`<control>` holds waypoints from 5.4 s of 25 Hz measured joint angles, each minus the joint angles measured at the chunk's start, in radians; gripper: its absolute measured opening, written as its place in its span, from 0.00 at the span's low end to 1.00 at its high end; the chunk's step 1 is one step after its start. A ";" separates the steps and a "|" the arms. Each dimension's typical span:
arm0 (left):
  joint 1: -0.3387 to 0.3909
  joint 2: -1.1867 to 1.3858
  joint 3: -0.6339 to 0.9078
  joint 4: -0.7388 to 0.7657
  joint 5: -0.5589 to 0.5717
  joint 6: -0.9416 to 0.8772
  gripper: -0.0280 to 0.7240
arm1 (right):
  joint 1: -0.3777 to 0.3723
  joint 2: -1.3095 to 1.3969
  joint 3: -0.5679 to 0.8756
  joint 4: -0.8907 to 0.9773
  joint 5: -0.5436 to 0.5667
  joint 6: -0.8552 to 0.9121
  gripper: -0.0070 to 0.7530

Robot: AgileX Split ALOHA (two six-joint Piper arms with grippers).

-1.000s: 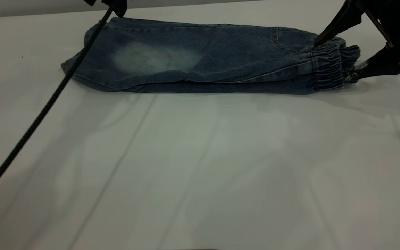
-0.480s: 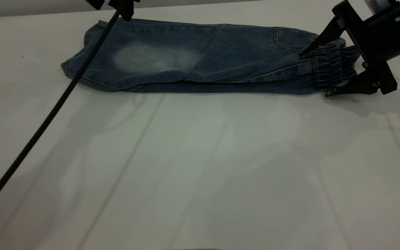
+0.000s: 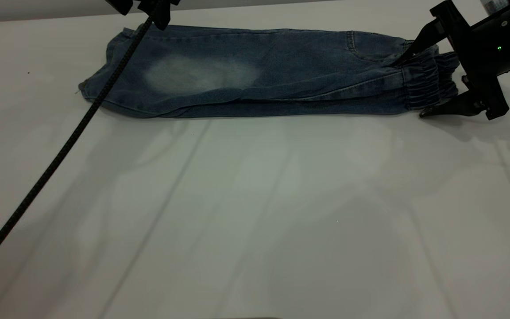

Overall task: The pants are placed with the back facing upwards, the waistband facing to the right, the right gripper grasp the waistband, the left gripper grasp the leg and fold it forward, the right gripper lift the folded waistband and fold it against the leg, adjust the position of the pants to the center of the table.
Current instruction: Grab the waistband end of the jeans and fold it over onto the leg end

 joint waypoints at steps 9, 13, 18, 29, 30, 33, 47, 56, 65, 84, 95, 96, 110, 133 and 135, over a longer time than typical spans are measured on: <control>0.000 0.000 0.000 -0.019 0.001 0.000 0.71 | 0.000 -0.001 -0.007 0.082 -0.114 -0.040 0.73; 0.000 0.000 0.000 -0.022 0.005 0.000 0.71 | 0.000 -0.001 -0.008 0.089 -0.162 -0.046 0.54; -0.011 0.000 0.000 -0.023 0.043 0.009 0.71 | 0.000 0.000 -0.008 0.095 -0.193 -0.106 0.16; -0.127 0.038 0.000 -0.114 -0.026 0.079 0.66 | 0.000 -0.103 -0.003 0.092 -0.163 -0.448 0.09; -0.141 0.052 0.000 -0.125 -0.050 0.079 0.66 | 0.000 -0.130 -0.003 0.091 -0.152 -0.472 0.09; -0.186 0.095 0.000 -0.139 -0.133 0.081 0.66 | 0.000 -0.202 -0.002 0.087 -0.092 -0.509 0.09; -0.331 0.188 0.000 -0.216 -0.237 0.079 0.65 | 0.040 -0.331 -0.002 0.058 0.309 -0.591 0.09; -0.274 0.090 0.000 -0.101 -0.137 0.087 0.65 | 0.041 -0.331 -0.002 0.042 0.359 -0.634 0.09; -0.179 0.094 0.046 -0.080 -0.043 0.078 0.65 | 0.041 -0.331 0.000 0.133 0.422 -0.742 0.09; -0.334 0.107 0.109 -0.173 -0.108 0.080 0.65 | 0.041 -0.331 0.000 0.181 0.510 -0.792 0.09; -0.201 -0.096 0.112 -0.046 -0.003 0.079 0.65 | 0.044 -0.332 0.000 0.116 0.514 -0.795 0.09; -0.185 -0.125 0.112 -0.041 0.004 0.079 0.65 | 0.050 -0.332 0.000 0.117 0.514 -0.796 0.09; -0.116 -0.602 0.112 -0.022 0.029 0.079 0.65 | 0.441 -0.332 -0.002 0.235 -0.025 -1.025 0.09; -0.121 -0.663 0.113 -0.077 0.094 0.087 0.65 | 0.509 -0.011 -0.219 0.257 -0.097 -1.047 0.51; -0.121 -0.663 0.113 -0.077 0.094 0.087 0.65 | 0.513 -0.012 -0.222 0.257 -0.049 -1.040 0.66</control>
